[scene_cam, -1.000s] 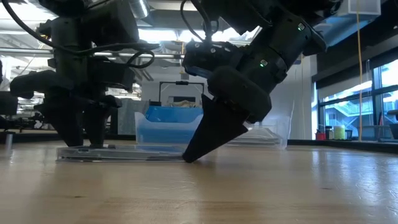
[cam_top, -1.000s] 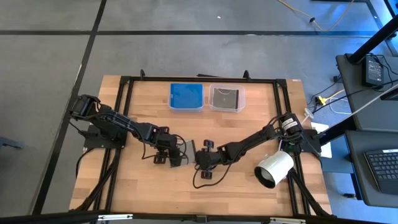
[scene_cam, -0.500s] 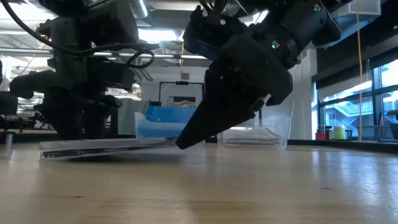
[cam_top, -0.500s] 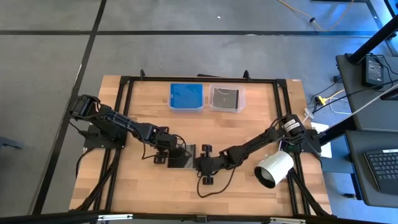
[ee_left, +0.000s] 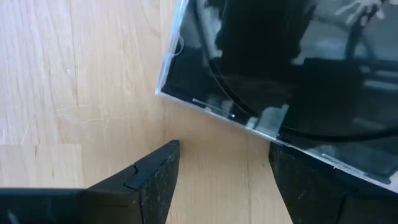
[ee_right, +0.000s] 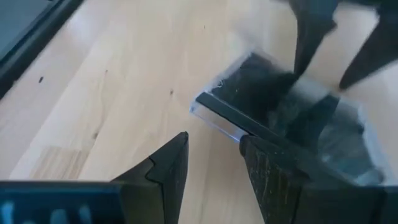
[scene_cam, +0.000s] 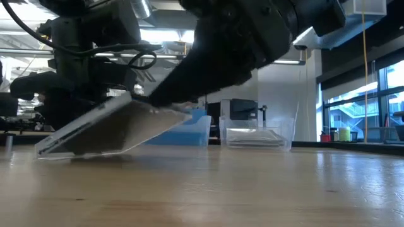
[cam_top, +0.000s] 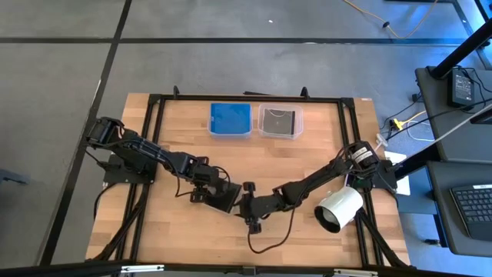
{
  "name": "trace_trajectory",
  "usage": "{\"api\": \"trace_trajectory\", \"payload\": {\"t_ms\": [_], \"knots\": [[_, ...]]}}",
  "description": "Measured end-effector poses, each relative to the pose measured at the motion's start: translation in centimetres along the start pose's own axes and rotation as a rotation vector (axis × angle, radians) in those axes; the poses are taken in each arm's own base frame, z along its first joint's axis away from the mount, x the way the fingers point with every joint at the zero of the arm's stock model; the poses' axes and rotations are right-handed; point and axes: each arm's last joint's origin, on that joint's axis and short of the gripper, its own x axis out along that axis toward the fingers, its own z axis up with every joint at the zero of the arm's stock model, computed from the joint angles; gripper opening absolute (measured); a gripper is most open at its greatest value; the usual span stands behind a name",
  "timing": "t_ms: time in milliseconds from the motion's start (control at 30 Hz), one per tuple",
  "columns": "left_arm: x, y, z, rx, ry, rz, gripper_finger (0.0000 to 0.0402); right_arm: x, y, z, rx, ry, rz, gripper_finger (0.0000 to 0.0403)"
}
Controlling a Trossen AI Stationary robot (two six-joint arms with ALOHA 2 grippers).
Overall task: Pick & place jewel cases by type
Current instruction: Put the black CD case into the transparent bin
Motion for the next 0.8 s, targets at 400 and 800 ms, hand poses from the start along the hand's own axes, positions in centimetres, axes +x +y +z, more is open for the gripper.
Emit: {"api": "trace_trajectory", "payload": {"t_ms": [400,800], "knots": [[0.0,-0.3,-0.1,0.006,-0.002,0.003,0.0246,0.0,-1.1,1.5,-0.265,-0.105,-0.207,0.0163],[-0.1,-1.2,0.1,-0.003,-0.035,0.010,0.0246,2.7,-3.3,-1.6,-0.269,0.010,-0.257,0.0163]]}}
